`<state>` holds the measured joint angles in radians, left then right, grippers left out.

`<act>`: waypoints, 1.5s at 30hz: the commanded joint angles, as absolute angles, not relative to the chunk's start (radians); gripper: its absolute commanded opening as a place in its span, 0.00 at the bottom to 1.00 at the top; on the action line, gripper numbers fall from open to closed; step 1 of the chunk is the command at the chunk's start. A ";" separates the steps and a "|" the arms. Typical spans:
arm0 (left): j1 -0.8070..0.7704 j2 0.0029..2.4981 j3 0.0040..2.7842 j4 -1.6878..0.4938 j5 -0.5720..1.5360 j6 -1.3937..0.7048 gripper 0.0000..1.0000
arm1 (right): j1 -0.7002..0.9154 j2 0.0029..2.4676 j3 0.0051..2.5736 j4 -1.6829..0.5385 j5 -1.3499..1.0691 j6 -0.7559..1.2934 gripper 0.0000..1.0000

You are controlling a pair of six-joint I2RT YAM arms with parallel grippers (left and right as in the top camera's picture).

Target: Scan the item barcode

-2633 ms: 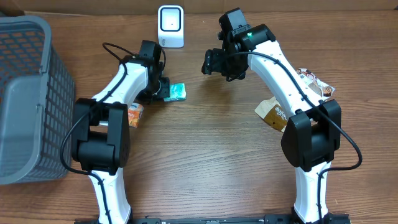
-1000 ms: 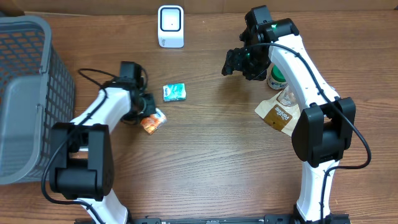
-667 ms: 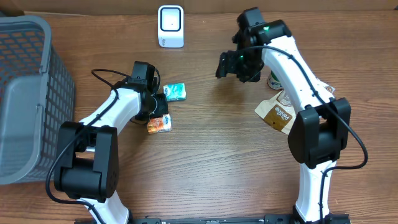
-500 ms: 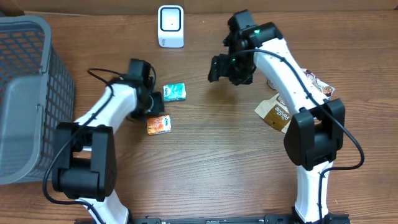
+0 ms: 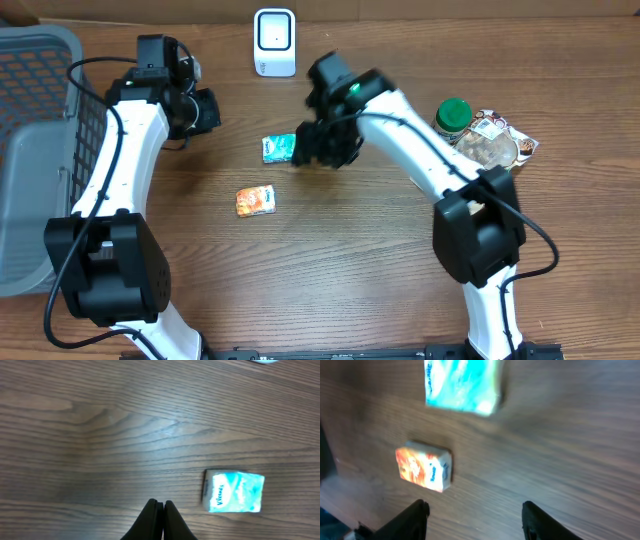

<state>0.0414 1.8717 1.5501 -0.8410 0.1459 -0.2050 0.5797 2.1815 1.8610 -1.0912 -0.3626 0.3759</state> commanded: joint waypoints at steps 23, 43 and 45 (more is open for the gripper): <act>0.065 1.864 1.559 -0.871 0.091 -0.167 1.00 | 0.755 2.240 1.638 -0.604 -0.427 0.102 0.44; 0.106 1.864 1.560 -0.850 0.053 0.050 1.00 | 0.717 2.244 1.711 -0.685 -0.421 0.099 0.50; 0.106 1.864 1.560 -0.852 0.057 0.062 1.00 | 0.710 2.244 1.741 -0.714 -0.408 0.091 0.54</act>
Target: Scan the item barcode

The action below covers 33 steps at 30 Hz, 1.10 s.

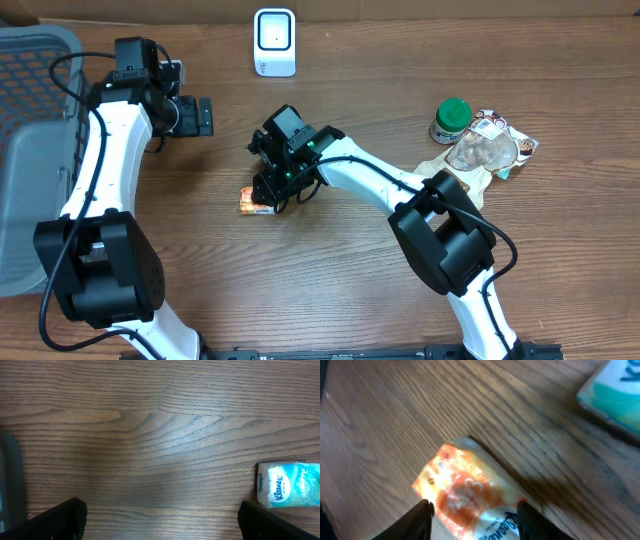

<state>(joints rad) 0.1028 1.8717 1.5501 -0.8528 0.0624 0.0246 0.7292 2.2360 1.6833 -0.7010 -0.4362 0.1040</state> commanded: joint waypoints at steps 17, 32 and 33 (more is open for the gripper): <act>0.106 1.864 1.560 -0.859 0.086 0.120 0.99 | 0.683 2.261 1.744 -0.706 -0.331 -0.054 0.57; 0.106 1.864 1.559 -0.859 0.086 0.120 0.99 | 0.684 2.290 1.715 -0.744 -0.421 0.003 0.06; 0.106 1.864 1.560 -0.859 0.086 0.120 1.00 | 0.684 2.290 1.715 -0.752 -0.422 0.004 0.04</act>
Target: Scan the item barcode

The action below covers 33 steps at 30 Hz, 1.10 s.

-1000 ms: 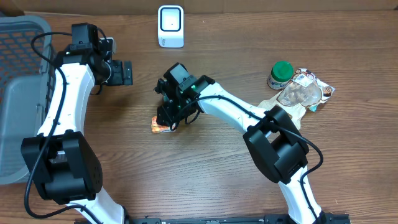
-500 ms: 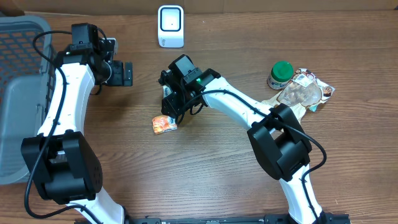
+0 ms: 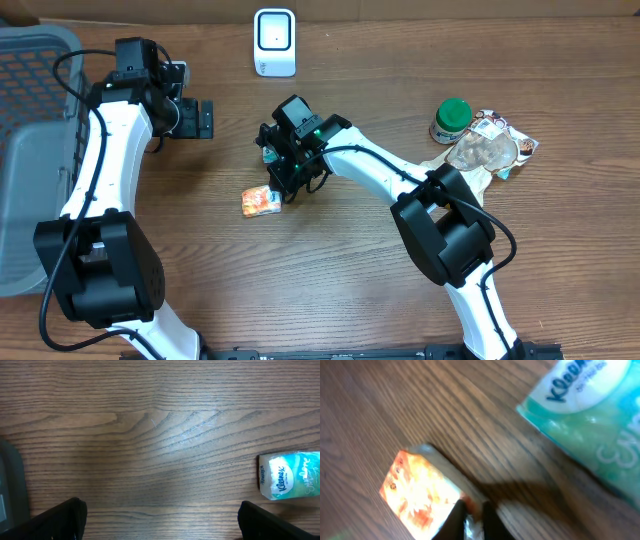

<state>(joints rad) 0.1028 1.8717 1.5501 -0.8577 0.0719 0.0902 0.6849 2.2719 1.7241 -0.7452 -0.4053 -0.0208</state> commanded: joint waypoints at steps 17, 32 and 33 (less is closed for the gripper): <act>0.106 1.864 1.559 -0.859 0.086 0.120 1.00 | 0.540 2.144 1.762 -0.973 -0.379 0.291 0.04; 0.106 1.864 1.559 -0.859 0.086 0.120 0.99 | 0.408 2.135 1.762 -1.155 -0.350 0.254 0.04; 0.106 1.864 1.560 -0.859 0.086 0.120 1.00 | 0.408 2.135 1.762 -1.155 -0.350 0.253 0.04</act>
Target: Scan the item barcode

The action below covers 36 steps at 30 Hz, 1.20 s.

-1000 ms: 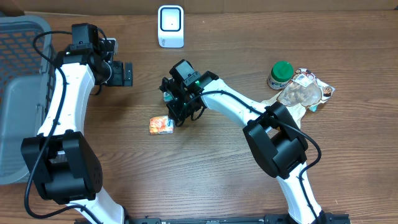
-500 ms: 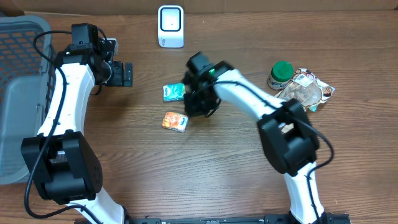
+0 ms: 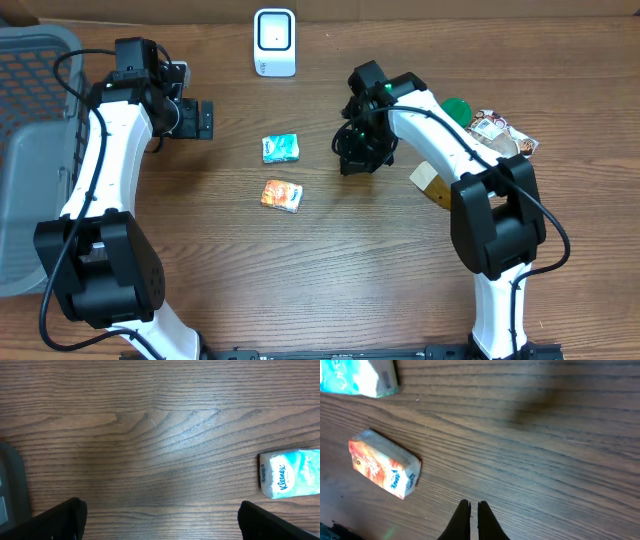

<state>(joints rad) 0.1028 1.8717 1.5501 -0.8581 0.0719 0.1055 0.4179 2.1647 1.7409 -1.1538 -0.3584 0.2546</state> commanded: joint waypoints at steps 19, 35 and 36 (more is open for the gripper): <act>0.106 1.864 1.559 -0.859 0.086 0.120 1.00 | 0.371 2.098 1.853 -1.255 -0.480 0.012 0.46; 0.106 1.864 1.560 -0.859 0.086 0.120 1.00 | 0.461 2.104 1.851 -1.202 -0.420 -0.006 0.59; 0.106 1.864 1.559 -0.859 0.086 0.120 0.99 | 0.464 2.104 1.849 -1.199 -0.420 -0.005 0.59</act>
<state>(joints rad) 0.1028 1.8717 1.5501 -0.8581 0.0719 0.1055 0.4606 2.1326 1.8275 -1.2060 -0.4339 0.0044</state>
